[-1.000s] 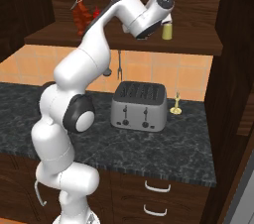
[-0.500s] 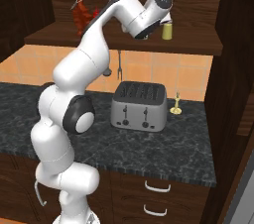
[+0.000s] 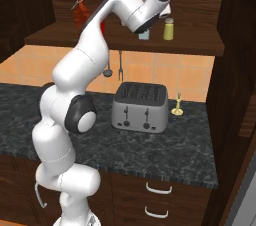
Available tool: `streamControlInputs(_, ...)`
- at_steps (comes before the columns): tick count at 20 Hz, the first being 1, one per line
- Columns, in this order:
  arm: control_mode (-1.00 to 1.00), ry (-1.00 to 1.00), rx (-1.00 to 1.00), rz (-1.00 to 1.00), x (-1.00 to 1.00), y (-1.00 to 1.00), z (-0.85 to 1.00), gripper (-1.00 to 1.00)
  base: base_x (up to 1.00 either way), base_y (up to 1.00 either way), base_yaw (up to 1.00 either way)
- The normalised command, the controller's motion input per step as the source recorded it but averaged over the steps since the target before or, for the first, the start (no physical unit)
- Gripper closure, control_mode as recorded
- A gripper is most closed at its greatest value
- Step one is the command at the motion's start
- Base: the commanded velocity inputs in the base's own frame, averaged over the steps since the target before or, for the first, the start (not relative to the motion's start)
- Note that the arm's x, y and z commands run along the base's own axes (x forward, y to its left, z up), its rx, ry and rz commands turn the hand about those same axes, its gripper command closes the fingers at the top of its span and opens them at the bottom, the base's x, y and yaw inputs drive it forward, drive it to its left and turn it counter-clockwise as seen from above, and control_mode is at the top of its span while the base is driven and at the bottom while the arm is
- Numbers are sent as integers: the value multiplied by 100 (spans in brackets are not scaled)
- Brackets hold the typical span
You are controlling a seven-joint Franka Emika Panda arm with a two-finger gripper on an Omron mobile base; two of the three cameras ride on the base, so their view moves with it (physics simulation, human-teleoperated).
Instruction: Put the shaker and condiment bottle from the counter next to their counterparts in the cabinet.
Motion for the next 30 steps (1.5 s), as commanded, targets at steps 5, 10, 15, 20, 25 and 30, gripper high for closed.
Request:
streamControlInputs(5, -100, 0, 0, 0, -4, 3, 29, -100, 0, 0, 0)
streamControlInputs(10, -100, 0, -5, -2, -79, 3, -32, -100, 0, 0, 0)
streamControlInputs(15, -100, 0, -9, -3, -100, 8, -70, -100, 0, 0, 0)
streamControlInputs(20, -100, -2, -12, -3, -100, 11, -71, -100, 0, 0, 0)
streamControlInputs(25, -100, -9, -14, 0, -100, 17, -63, -100, 0, 0, 0)
streamControlInputs(30, -100, -13, -11, 0, -100, 14, -53, -100, 0, 0, 0)
